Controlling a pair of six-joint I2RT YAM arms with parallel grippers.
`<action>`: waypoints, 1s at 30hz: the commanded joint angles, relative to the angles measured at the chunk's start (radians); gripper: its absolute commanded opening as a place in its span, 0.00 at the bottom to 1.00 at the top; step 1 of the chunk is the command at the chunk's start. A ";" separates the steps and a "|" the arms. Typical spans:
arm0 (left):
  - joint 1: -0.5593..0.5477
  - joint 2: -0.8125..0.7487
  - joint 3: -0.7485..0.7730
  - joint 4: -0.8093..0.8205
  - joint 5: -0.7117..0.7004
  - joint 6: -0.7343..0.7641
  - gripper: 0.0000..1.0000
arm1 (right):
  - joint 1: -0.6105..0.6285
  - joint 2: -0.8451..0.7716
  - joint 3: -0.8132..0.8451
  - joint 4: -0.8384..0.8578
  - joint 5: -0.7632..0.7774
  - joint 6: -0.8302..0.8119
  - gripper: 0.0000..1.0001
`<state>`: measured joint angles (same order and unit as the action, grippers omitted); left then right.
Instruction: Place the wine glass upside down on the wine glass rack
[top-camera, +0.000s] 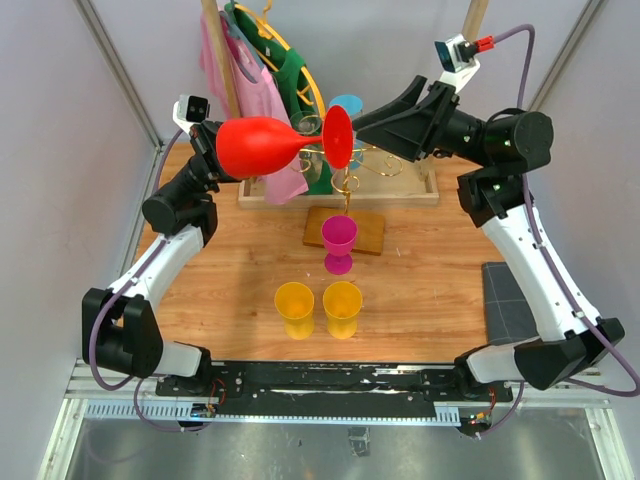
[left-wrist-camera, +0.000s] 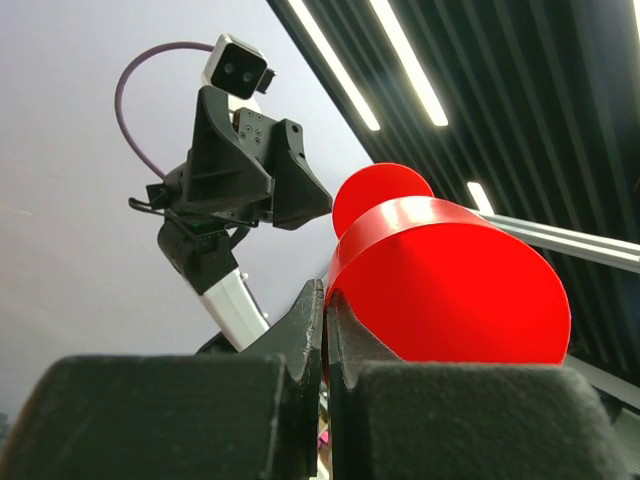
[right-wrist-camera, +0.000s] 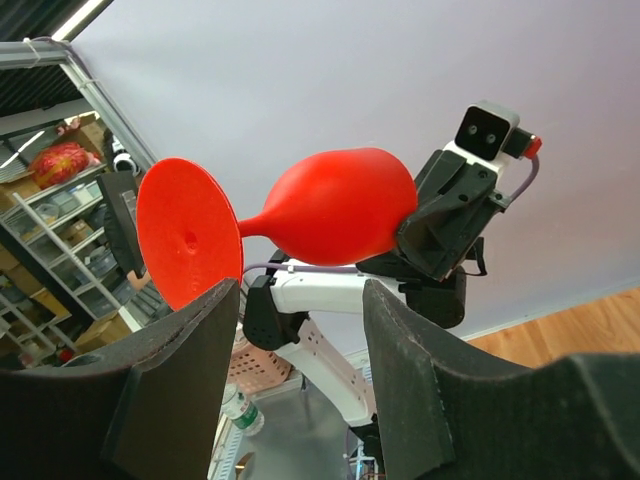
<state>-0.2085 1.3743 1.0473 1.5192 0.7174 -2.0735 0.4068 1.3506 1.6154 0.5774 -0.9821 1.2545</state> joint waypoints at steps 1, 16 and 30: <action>0.006 -0.010 0.033 0.264 -0.024 -0.073 0.00 | 0.050 0.006 0.061 0.046 0.009 0.019 0.54; 0.006 0.014 0.049 0.265 -0.049 -0.072 0.00 | 0.145 0.010 0.091 0.032 0.025 0.004 0.47; 0.006 0.011 0.054 0.264 -0.047 -0.073 0.02 | 0.194 0.033 0.124 0.031 0.048 0.009 0.09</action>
<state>-0.2089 1.3849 1.0721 1.5208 0.6834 -2.0735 0.5858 1.3899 1.7084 0.5640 -0.9569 1.2705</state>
